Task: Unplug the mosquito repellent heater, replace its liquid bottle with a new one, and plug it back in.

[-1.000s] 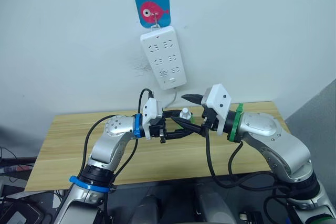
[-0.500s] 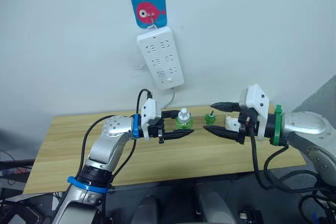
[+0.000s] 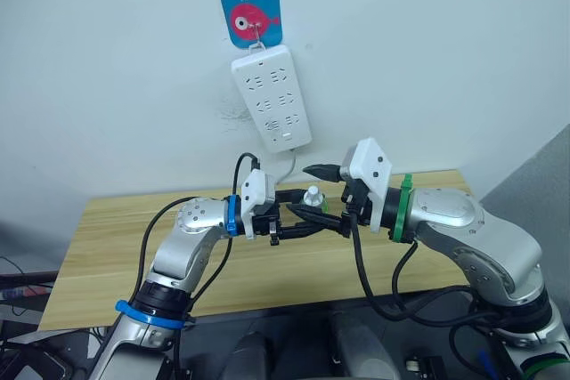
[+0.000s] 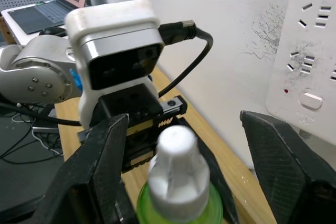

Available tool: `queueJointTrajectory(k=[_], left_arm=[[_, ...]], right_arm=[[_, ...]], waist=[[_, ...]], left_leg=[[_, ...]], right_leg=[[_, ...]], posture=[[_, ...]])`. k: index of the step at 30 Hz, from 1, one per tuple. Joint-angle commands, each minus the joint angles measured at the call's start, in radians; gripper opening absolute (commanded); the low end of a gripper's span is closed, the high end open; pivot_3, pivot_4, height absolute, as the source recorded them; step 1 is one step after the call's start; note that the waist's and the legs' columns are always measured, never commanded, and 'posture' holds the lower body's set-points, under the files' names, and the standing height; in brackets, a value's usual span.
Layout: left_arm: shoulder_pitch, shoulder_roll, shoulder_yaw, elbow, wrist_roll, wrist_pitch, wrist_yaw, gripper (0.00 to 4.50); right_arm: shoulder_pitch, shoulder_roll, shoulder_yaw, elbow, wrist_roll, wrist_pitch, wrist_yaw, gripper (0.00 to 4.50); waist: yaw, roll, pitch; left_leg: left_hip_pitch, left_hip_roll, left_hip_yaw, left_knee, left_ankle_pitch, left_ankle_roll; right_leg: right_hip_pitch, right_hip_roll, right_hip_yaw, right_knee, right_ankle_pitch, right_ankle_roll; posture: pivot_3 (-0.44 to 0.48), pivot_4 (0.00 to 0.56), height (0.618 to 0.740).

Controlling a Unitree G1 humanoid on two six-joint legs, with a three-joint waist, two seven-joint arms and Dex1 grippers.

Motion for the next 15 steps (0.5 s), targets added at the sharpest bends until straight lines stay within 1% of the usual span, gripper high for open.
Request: queueJointTrajectory(k=[1,6,11,13,15], left_arm=[[0.004,0.005,0.006,-0.036,-0.003,-0.016,-0.005,2.30],[0.011,0.009,0.006,-0.047,-0.006,-0.008,0.006,2.30],[0.013,0.012,0.006,-0.048,-0.007,-0.006,0.007,2.30],[0.012,0.014,0.007,-0.045,-0.006,-0.008,0.005,2.30],[0.011,0.014,0.006,-0.041,-0.005,-0.010,0.004,2.30]], right_arm=[[0.011,-0.050,-0.067,-0.012,0.007,-0.012,0.030,3.53],[0.075,-0.169,-0.181,-0.032,0.076,0.022,0.099,3.53],[0.143,-0.307,-0.294,-0.061,0.169,0.045,0.201,3.53],[0.142,-0.333,-0.318,-0.068,0.206,0.050,0.225,3.53],[0.115,-0.325,-0.327,-0.074,0.260,0.061,0.222,3.53]], waist=[[0.000,0.000,0.000],[0.000,0.000,0.000],[0.000,0.000,0.000],[0.000,0.000,0.000],[-0.004,0.000,0.000]], left_leg=[[0.000,0.000,0.000,0.000,0.000,0.000],[0.000,0.000,0.000,0.000,0.000,0.000],[0.000,0.000,0.003,0.000,0.000,0.000],[0.000,0.000,0.004,0.000,0.000,0.000],[0.000,0.001,0.004,0.000,0.000,0.000]], right_leg=[[0.000,0.000,0.000,0.000,0.000,0.000],[0.000,0.000,0.000,0.000,0.000,0.000],[0.000,0.000,0.000,0.000,0.000,0.000],[0.000,0.001,0.000,0.000,0.000,0.000],[0.000,0.001,0.000,0.000,0.000,0.000]], posture=[[-0.178,0.138,0.740],[-0.177,0.141,0.740],[-0.180,0.142,0.740],[-0.182,0.142,0.740],[-0.182,0.142,0.740]])
